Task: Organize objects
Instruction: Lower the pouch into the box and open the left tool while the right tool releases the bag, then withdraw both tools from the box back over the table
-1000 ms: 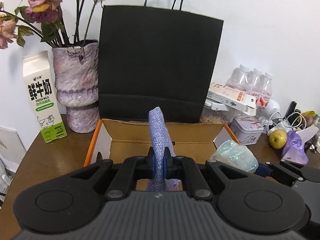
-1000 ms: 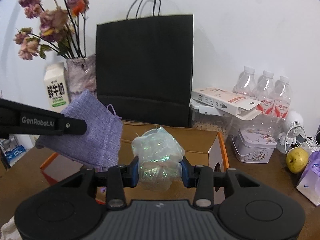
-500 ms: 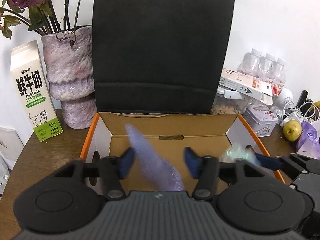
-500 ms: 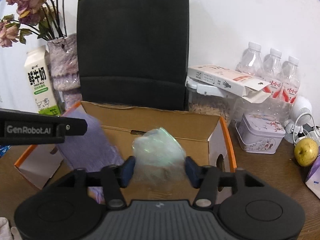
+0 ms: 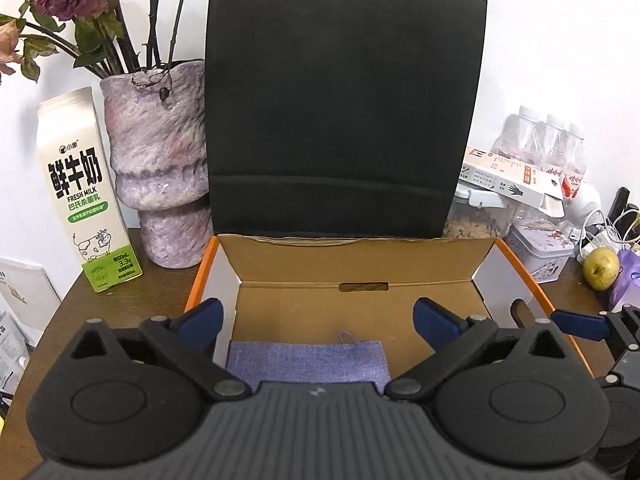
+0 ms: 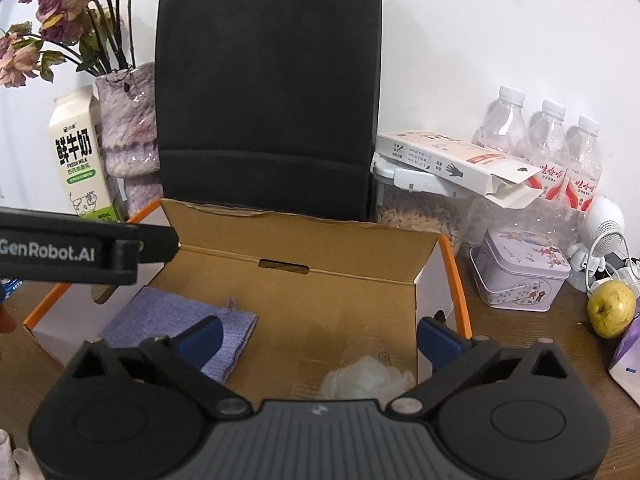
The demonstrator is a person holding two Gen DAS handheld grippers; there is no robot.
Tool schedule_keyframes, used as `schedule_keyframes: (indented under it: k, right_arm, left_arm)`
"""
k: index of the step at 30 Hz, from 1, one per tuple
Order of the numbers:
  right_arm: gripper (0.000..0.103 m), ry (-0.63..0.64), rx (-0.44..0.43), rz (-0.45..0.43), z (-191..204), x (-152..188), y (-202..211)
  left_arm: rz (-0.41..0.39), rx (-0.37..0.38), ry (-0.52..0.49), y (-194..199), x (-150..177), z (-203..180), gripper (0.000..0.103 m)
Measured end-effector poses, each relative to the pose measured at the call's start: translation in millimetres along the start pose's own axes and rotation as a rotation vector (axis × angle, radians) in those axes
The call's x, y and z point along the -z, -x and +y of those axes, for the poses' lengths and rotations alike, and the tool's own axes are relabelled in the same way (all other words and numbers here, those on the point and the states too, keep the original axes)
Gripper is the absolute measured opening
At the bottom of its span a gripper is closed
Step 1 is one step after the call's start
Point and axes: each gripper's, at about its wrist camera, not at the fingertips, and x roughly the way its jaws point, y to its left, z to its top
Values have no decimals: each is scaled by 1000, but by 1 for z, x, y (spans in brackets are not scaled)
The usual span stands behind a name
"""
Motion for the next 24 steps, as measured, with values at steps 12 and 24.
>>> schedule_keyframes:
  k: [12, 24]
  right_arm:
    - [103, -9, 4, -20, 3, 1, 21]
    - [103, -17, 0, -32, 8, 10, 52]
  left_arm:
    - [-5, 0, -6, 20, 4, -1, 103]
    - [-13, -8, -5, 52, 12, 1, 103]
